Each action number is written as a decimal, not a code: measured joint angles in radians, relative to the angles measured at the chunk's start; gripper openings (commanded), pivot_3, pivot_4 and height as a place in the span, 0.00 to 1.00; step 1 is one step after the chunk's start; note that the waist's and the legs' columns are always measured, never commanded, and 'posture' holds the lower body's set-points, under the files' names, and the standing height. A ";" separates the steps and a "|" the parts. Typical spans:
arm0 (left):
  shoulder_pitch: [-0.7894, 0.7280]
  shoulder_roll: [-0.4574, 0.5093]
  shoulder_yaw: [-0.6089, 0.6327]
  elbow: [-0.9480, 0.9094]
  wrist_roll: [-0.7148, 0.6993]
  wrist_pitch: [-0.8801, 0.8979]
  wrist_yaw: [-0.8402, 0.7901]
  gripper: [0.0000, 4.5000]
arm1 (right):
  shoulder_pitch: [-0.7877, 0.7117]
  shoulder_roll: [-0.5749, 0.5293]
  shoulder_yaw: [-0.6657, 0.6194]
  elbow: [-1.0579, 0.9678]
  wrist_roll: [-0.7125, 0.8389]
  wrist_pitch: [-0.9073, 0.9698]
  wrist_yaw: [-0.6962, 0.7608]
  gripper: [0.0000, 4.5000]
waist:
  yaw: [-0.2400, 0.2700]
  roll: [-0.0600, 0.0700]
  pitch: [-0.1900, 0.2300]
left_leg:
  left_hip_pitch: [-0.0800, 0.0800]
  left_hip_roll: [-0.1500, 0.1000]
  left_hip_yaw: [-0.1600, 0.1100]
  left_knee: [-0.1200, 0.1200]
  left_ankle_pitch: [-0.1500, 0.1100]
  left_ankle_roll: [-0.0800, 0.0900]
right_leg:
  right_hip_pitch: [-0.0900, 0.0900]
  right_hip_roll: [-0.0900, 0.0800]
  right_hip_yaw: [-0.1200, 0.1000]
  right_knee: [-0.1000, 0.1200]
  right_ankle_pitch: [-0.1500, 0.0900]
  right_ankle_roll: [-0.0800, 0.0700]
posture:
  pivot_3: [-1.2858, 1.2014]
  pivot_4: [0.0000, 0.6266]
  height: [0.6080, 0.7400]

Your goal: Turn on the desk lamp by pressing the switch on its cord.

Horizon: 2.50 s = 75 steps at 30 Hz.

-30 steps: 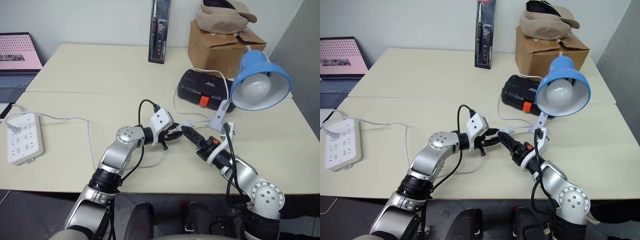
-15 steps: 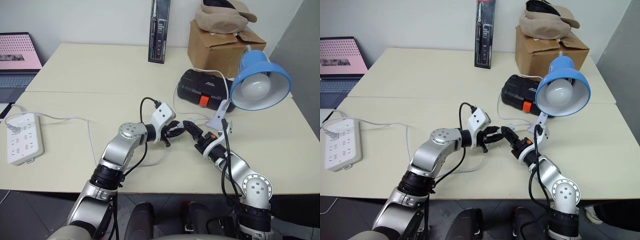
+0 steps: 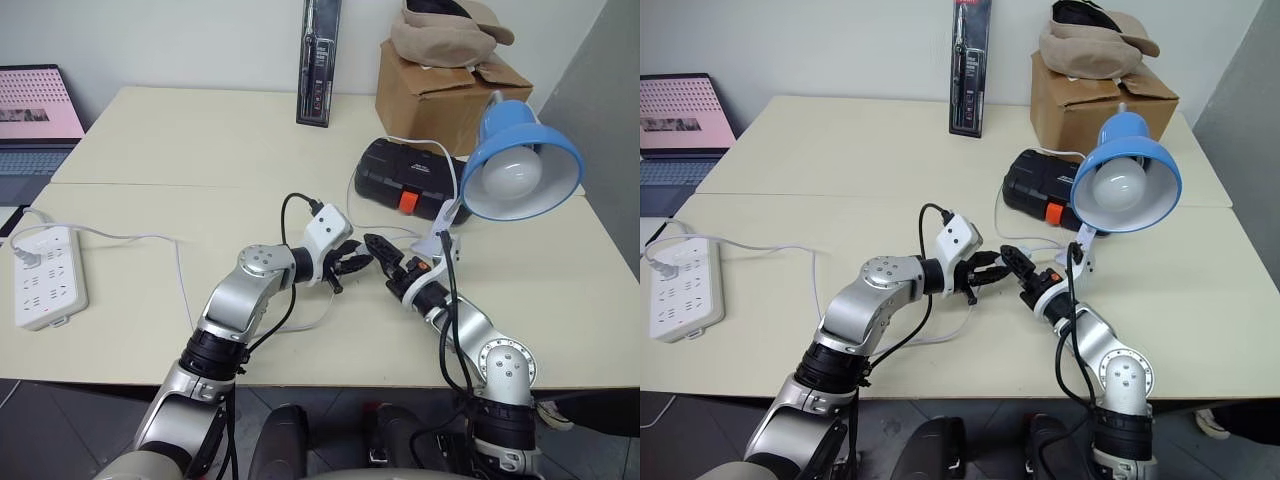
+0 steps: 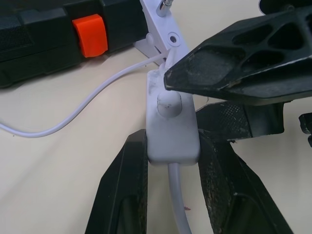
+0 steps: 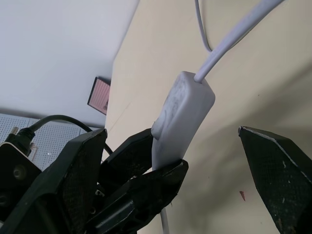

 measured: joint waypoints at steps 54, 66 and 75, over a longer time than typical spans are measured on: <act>0.000 0.003 -0.010 0.000 0.001 -0.020 0.001 0.24 | -0.005 0.000 0.006 0.023 0.028 -0.044 0.006 0.62 | 0.000 0.000 0.000 | -0.001 0.000 0.000 0.000 0.000 0.000 | -0.001 0.000 0.000 0.000 0.000 0.000 | 0.52 0.24 1.00; 0.000 0.003 -0.017 0.000 0.001 -0.021 0.000 0.24 | -0.005 -0.001 0.007 0.023 0.029 -0.043 0.003 0.43 | 0.000 0.000 0.000 | -0.001 0.000 0.000 0.000 0.000 0.000 | -0.001 0.000 0.000 0.000 0.000 0.000 | 0.52 0.24 1.00; -0.001 0.005 -0.018 -0.001 -0.003 -0.024 0.001 0.24 | -0.004 -0.001 0.010 0.028 0.032 -0.039 0.005 0.12 | 0.000 0.000 0.000 | -0.001 0.000 0.000 0.000 0.000 0.000 | -0.001 0.000 0.000 0.000 0.000 0.000 | 0.52 0.24 1.00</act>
